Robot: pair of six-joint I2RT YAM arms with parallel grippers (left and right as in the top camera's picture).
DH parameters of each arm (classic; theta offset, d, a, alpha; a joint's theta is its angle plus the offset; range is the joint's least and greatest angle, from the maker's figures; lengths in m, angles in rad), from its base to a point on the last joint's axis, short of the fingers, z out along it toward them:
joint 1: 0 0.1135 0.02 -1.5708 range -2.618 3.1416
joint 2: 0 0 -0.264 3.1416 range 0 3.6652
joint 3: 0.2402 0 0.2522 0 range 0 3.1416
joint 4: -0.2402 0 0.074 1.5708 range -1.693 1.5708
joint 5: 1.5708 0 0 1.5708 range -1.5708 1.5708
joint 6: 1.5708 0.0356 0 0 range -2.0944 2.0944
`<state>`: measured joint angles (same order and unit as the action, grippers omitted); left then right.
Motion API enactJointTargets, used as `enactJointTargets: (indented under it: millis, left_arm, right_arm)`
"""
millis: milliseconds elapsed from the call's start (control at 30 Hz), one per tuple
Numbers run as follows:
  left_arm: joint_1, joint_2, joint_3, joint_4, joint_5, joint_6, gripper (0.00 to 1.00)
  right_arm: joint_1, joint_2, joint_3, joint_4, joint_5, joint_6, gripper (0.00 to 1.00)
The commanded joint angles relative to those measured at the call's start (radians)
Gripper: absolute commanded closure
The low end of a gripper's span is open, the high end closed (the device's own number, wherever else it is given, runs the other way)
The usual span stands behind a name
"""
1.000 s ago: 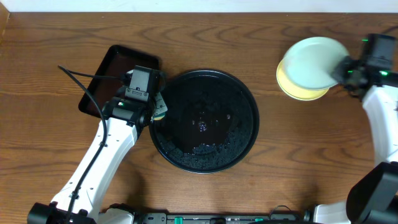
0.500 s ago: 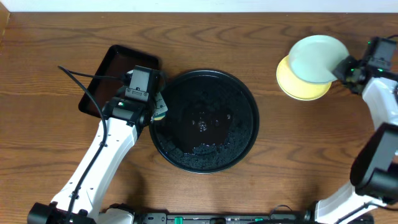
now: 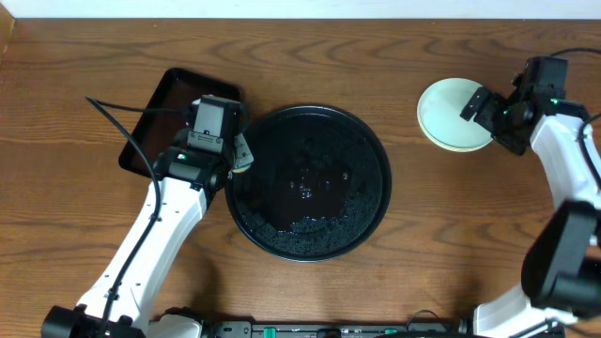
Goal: Clean dirty plates on tray and stack at the side
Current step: 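Carry the plate right and place it on the yellow plate stack, then drop the sponge into the small black tray with the left gripper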
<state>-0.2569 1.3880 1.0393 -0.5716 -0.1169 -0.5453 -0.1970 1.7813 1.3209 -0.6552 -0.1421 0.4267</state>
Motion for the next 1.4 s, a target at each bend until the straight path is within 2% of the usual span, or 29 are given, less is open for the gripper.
enactJointTargets:
  millis: [0, 200, 500, 533, 567, 600, 633, 667, 933, 1233, 1367]
  left_arm:
    - [0.056, 0.024, -0.007, 0.050, -0.006, 0.082, 0.93]
    - [0.222, 0.140, -0.007, 0.183, -0.006, 0.144, 0.93]
    - [0.322, 0.286, -0.007, 0.295, -0.005, 0.179, 0.91]
    - [0.330, 0.286, -0.007, 0.297, -0.005, 0.179, 0.85]
    - [0.337, 0.285, -0.007, 0.298, -0.005, 0.179, 0.60]
    - [0.342, 0.283, -0.007, 0.298, -0.005, 0.179, 0.42]
    - [0.347, 0.281, -0.007, 0.296, -0.005, 0.179, 0.29]
    - [0.349, 0.277, -0.007, 0.290, -0.005, 0.179, 0.26]
    - [0.347, 0.181, -0.007, 0.238, 0.113, 0.165, 0.23]
    - [0.347, -0.072, -0.007, 0.005, 0.324, -0.063, 0.22]
    - [0.347, -0.122, -0.007, -0.111, 0.360, -0.085, 0.22]
  right_arm:
    - [0.053, -0.134, 0.011, -0.063, -0.005, -0.017, 0.01]
    - [0.198, -0.246, 0.011, -0.192, -0.005, -0.021, 0.01]
    - [0.432, -0.254, 0.011, -0.199, -0.004, -0.021, 0.01]
    - [0.452, -0.253, 0.011, -0.194, -0.004, -0.024, 0.01]
    - [0.474, -0.253, 0.011, -0.190, 0.001, -0.024, 0.01]
    - [0.496, -0.253, 0.011, -0.186, 0.008, -0.024, 0.01]
    - [0.515, -0.254, 0.011, -0.182, 0.018, -0.024, 0.01]
    - [0.534, -0.254, 0.011, -0.179, 0.029, -0.024, 0.01]
    - [0.633, -0.259, 0.011, -0.167, 0.041, -0.024, 0.01]
    - [0.694, -0.343, 0.011, -0.183, 0.041, -0.024, 0.01]
    - [0.732, -0.428, 0.011, -0.222, 0.061, -0.024, 0.01]
